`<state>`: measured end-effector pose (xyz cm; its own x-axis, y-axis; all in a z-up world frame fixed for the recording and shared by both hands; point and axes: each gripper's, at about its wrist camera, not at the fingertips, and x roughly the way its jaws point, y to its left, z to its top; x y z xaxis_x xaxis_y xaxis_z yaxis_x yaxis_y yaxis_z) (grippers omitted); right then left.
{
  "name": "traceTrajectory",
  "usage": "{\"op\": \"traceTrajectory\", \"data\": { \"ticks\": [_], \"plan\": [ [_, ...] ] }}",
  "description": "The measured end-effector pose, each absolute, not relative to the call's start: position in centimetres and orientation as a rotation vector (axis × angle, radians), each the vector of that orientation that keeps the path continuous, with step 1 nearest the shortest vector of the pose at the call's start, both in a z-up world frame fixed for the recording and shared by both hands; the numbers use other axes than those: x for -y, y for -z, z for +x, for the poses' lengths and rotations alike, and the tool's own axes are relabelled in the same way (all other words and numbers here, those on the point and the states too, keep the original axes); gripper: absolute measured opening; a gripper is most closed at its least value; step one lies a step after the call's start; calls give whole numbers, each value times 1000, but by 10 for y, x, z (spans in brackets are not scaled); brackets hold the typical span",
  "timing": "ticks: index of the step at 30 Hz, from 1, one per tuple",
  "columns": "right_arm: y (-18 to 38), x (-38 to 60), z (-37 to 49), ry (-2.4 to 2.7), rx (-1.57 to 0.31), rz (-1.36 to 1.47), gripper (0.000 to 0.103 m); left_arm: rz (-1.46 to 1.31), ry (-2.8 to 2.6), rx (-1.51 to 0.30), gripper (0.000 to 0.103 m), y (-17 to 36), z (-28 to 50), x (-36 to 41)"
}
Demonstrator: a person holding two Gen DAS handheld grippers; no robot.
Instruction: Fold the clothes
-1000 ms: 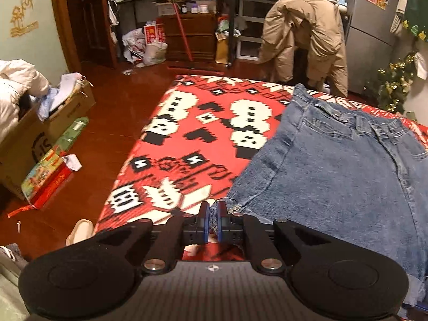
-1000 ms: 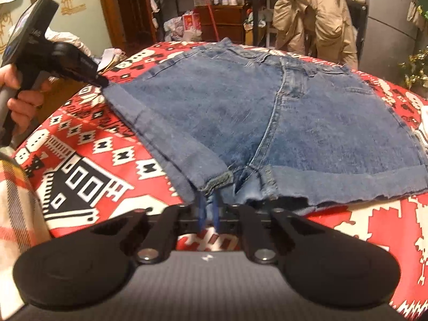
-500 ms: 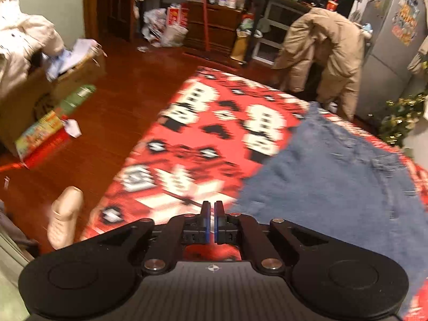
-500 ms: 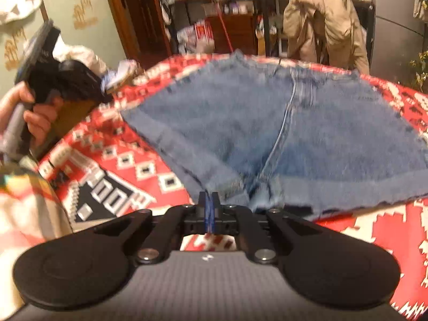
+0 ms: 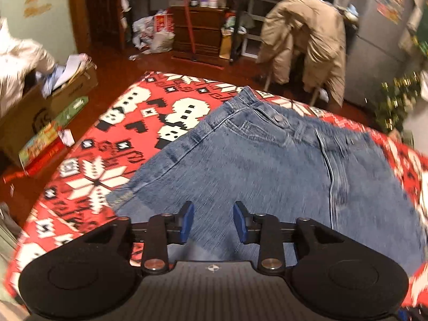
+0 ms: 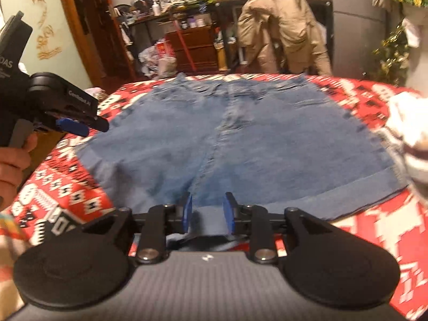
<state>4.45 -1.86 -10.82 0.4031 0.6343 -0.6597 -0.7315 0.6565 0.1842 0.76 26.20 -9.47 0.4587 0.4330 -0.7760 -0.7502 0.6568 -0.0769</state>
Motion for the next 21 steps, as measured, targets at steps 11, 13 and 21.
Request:
{"op": "traceTrajectory", "data": {
  "ticks": [11, 13, 21],
  "plan": [
    [103, -54, 127, -971, -777, -277, 11, -571, -752, -853, 3, 142, 18, -329],
    [111, -83, 147, -996, -791, -314, 11, -564, -739, -835, 4, 141, 18, -337],
    [147, -177, 195, -1049, -836, -420, 11, -571, -777, -808, 3, 141, 11, -368]
  ]
}}
